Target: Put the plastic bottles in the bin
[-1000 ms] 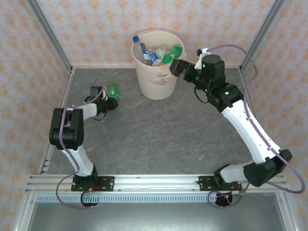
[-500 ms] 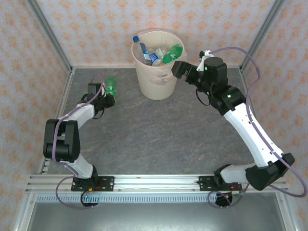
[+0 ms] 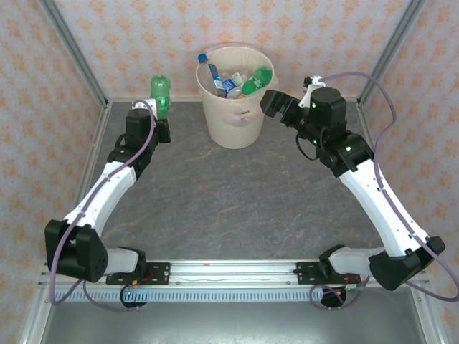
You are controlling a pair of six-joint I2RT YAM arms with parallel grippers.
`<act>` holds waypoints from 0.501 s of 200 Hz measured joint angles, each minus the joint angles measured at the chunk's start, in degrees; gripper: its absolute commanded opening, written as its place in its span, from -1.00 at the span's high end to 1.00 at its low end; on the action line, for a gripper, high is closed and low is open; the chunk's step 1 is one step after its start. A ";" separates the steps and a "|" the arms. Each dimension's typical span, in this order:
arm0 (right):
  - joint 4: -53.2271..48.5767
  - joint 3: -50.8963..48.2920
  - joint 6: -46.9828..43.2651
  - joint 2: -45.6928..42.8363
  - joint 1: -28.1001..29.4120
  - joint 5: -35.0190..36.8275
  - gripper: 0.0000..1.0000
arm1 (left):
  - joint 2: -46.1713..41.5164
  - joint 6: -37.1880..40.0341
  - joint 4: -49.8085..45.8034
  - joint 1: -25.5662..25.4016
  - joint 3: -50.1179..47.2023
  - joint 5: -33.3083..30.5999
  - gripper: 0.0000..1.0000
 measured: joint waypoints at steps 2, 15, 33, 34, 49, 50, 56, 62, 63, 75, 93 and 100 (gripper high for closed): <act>-0.02 -0.02 0.00 -0.09 0.00 0.07 -0.99 | -0.28 0.20 0.02 -0.17 0.22 -0.20 0.80; 0.00 -0.15 0.26 -0.63 0.00 0.35 -0.99 | -1.49 2.08 0.00 -1.31 2.03 -0.92 0.80; 0.00 -0.55 0.52 -1.33 0.00 0.68 -0.99 | -1.84 4.61 0.02 -2.69 5.49 -1.92 0.81; 0.02 -0.57 0.55 -1.36 0.00 0.68 -0.99 | -1.84 4.66 0.04 -2.73 5.62 -1.95 0.80; 0.00 -0.70 0.63 -1.70 0.00 0.72 -0.99 | -1.84 6.88 0.24 -3.91 8.24 -2.62 0.80; 0.00 -0.70 0.63 -1.70 0.00 0.72 -0.99 | -1.84 7.02 0.24 -4.00 8.37 -2.67 0.80; 0.00 -0.72 0.63 -1.81 0.00 0.74 -0.99 | -1.84 7.85 0.35 -4.66 9.35 -3.15 0.80; 0.00 -0.74 0.68 -1.88 0.00 0.83 -0.99 | -1.81 8.55 0.39 -5.22 10.10 -3.37 0.80; 0.00 -0.74 0.68 -1.88 0.00 0.90 -0.99 | -1.81 8.76 0.37 -5.35 10.29 -3.39 0.80; 0.00 -0.74 0.85 -1.97 0.00 1.09 -0.99 | -1.77 10.01 0.37 -6.47 11.78 -3.63 0.80; -0.02 -0.74 0.96 -2.01 0.00 1.36 -0.99 | -1.09 11.63 0.35 -8.04 14.36 -3.89 0.80; -0.02 -0.74 1.03 -2.01 0.00 1.42 -0.99 | -0.63 12.09 0.37 -8.59 15.39 -4.00 0.80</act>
